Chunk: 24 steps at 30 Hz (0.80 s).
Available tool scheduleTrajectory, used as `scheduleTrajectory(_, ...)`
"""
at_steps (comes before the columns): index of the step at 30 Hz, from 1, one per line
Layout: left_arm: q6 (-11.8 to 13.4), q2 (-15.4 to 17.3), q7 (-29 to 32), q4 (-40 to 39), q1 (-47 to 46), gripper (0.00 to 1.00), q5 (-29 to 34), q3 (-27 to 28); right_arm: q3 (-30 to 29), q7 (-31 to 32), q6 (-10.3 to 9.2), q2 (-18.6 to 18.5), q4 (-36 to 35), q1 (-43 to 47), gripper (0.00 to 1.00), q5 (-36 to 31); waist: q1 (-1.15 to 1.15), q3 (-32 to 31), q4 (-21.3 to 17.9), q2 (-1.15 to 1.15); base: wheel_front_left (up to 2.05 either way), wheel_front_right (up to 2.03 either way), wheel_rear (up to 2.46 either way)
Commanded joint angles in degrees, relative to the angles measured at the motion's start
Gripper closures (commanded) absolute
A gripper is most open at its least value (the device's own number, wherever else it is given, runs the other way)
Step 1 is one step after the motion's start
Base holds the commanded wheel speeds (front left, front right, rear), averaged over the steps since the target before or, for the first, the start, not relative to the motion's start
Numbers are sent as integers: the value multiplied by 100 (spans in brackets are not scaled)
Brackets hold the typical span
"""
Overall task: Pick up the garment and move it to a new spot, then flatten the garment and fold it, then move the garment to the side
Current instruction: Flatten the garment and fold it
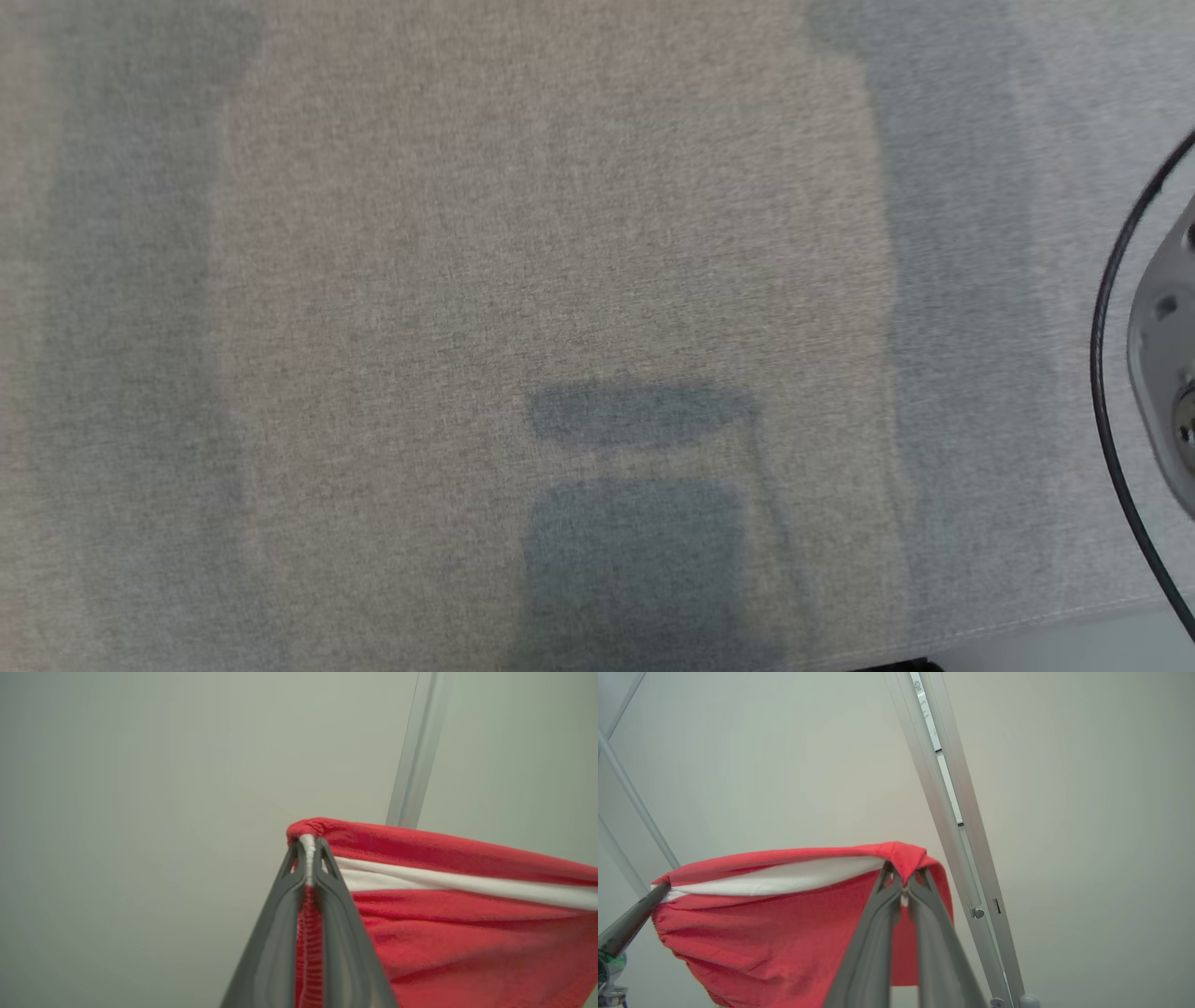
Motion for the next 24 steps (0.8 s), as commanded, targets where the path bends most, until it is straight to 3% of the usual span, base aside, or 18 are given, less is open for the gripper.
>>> scheduleTrajectory(1, -115, -56, -300, 267, -150, 100, 109, -43, -105, -280, -14, -50, 195, -116, 100, -57, -2, 789, 324, 0, 0, 0, 0)
scheduleTrajectory(5, -554, -225, -1190, 987, -133, 100, 241, -266, 184, -753, -11, 59, 642, 11, 100, 89, -2, 970, 360, 0, 0, 0, 0)
scheduleTrajectory(9, -750, -396, -1638, 1565, 708, 100, 32, -549, 630, -937, -10, -177, 807, 873, 100, 499, -2, 869, 376, 0, 0, 0, 0)
scheduleTrajectory(12, -789, -441, -1812, 1639, 1508, 100, -204, -825, 1101, -924, -7, -407, 544, 1731, 100, 1072, -2, 685, 370, 0, 0, 0, 0)
scheduleTrajectory(14, -795, -487, -1874, 1405, 2136, 100, -567, -1002, 1445, -847, -7, -695, 153, 2400, 100, 1594, -2, 552, 371, 0, 0, 0, 0)
scheduleTrajectory(18, -794, -215, -1966, 662, 3419, 100, -1073, -1458, 2063, -714, -7, -1535, -766, 3833, 100, 2418, -2, 126, 421, 0, 0, 0, 0)
scheduleTrajectory(24, -793, 141, -1991, -367, 5525, 100, -1516, -1761, 2556, -882, -7, -2487, -1823, 5957, 100, 3419, -2, -1109, 394, 0, 0, 0, 0)
